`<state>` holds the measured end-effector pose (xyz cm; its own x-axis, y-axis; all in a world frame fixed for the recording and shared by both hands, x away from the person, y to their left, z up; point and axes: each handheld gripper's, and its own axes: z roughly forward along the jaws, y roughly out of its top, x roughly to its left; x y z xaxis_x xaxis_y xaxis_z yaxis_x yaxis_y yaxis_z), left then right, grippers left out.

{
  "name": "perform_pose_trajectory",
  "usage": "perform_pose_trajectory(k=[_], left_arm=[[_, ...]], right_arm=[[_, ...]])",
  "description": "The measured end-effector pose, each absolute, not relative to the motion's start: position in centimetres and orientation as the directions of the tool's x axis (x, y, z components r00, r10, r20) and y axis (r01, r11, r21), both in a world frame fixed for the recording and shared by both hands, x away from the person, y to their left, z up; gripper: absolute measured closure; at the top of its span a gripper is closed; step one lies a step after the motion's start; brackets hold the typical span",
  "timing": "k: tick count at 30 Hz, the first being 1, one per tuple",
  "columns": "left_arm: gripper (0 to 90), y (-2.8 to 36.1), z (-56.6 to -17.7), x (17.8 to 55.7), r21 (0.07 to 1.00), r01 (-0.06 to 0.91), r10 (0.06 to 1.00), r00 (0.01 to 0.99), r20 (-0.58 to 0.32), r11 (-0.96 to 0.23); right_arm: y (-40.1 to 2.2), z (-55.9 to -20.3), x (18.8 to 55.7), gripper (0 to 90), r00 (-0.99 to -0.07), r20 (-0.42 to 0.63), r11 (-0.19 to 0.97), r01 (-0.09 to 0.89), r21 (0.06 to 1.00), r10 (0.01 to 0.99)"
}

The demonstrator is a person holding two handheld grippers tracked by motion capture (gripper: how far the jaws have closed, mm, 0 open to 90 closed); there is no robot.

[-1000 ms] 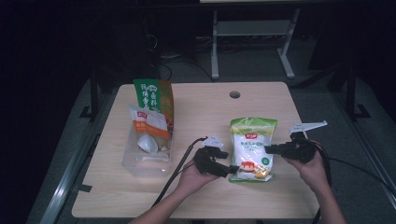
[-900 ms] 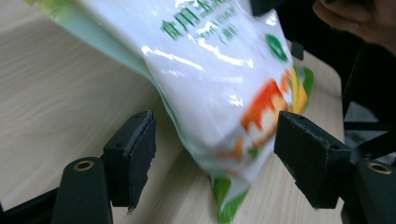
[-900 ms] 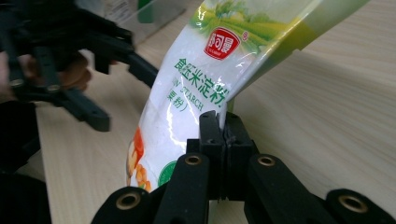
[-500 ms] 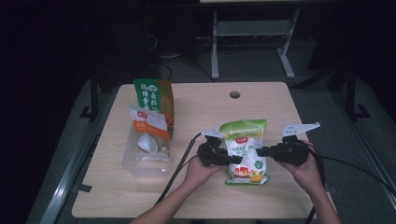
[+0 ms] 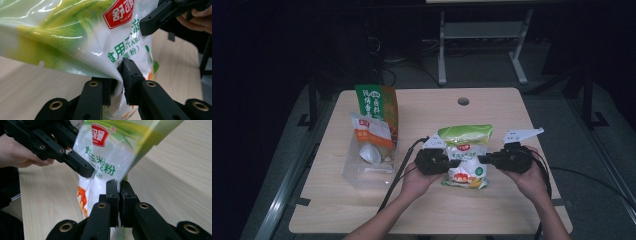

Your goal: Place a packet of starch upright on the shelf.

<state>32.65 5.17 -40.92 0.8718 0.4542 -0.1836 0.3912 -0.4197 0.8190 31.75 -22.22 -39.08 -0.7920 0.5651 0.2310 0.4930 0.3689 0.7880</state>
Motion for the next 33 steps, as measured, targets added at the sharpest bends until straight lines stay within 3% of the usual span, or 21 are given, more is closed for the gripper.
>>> perform_pose_trajectory(k=[5, 11, 14, 19, 22, 26, 33], left_arm=[[80.6, 5.5, -40.8, 32.0, 0.821, 0.332, 0.458, 0.883, -0.098, -0.464], [81.2, 6.0, -41.1, 32.0, 0.827, 0.346, 0.459, 0.88, -0.122, -0.443], [81.2, 6.0, -41.0, 31.8, 0.827, 0.335, 0.458, 0.882, -0.108, -0.451], [80.6, 6.6, -41.2, 31.7, 0.827, 0.345, 0.46, 0.88, -0.121, -0.443], [74.2, 7.0, -41.1, 31.3, 0.834, 0.349, 0.476, 0.871, -0.12, -0.427], [63.0, 7.8, -40.8, 30.2, 0.829, 0.309, 0.479, 0.876, -0.058, -0.466], [48.2, 9.5, -40.9, 28.6, 0.824, 0.308, 0.495, 0.868, -0.038, -0.476]], right_arm=[[-21.7, -39.5, 32.2, 79.7, -0.804, 0.264, 0.373, 0.503, 0.779, 0.534], [-20.9, -40.1, 32.8, 68.4, -0.814, 0.291, 0.381, 0.512, 0.77, 0.503], [-20.2, -40.4, 33.0, 66.8, -0.817, 0.287, 0.403, 0.513, 0.758, 0.501], [-19.5, -40.3, 32.8, 79.3, -0.816, 0.267, 0.424, 0.511, 0.747, 0.512], [-19.3, -40.1, 32.5, 85.8, -0.819, 0.243, 0.438, 0.499, 0.747, 0.519], [-19.0, -39.8, 32.0, 87.2, -0.819, 0.229, 0.446, 0.494, 0.746, 0.525], [-18.8, -39.1, 31.6, 87.6, -0.816, 0.218, 0.442, 0.491, 0.751, 0.536]])
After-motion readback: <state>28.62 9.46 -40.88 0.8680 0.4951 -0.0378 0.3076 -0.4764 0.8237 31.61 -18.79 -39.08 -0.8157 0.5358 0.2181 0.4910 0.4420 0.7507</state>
